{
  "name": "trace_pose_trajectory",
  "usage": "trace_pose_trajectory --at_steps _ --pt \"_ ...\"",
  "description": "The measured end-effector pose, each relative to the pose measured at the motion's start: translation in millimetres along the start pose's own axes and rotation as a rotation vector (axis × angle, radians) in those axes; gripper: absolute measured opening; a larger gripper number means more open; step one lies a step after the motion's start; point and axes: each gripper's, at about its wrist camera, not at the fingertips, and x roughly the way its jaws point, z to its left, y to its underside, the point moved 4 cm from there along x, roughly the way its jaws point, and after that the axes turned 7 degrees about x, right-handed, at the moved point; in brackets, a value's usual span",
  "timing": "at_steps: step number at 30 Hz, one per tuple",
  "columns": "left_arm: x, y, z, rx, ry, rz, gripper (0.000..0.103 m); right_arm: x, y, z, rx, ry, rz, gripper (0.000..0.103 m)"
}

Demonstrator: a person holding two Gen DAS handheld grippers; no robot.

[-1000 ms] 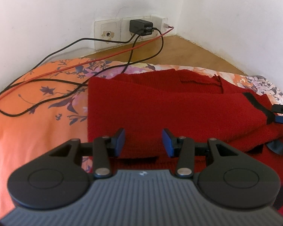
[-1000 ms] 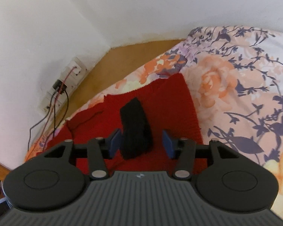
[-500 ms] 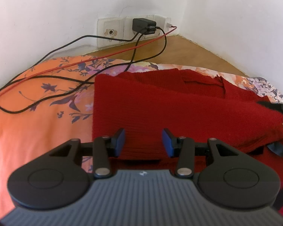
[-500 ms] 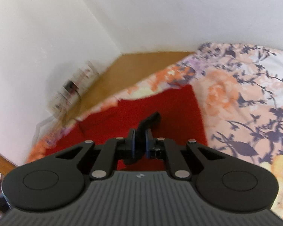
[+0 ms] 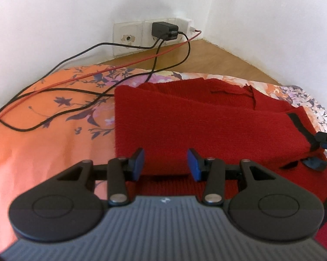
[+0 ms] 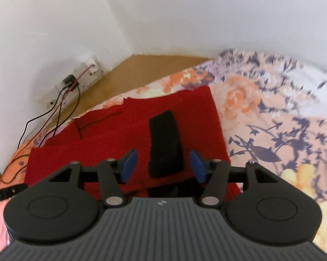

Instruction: Fold small clothes

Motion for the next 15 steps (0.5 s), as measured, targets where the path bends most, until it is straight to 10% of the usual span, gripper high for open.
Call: trace_pose_trajectory --at_steps 15 --pt "-65.1 58.6 28.8 -0.019 -0.043 0.042 0.045 -86.1 66.1 5.9 -0.078 -0.012 -0.041 0.075"
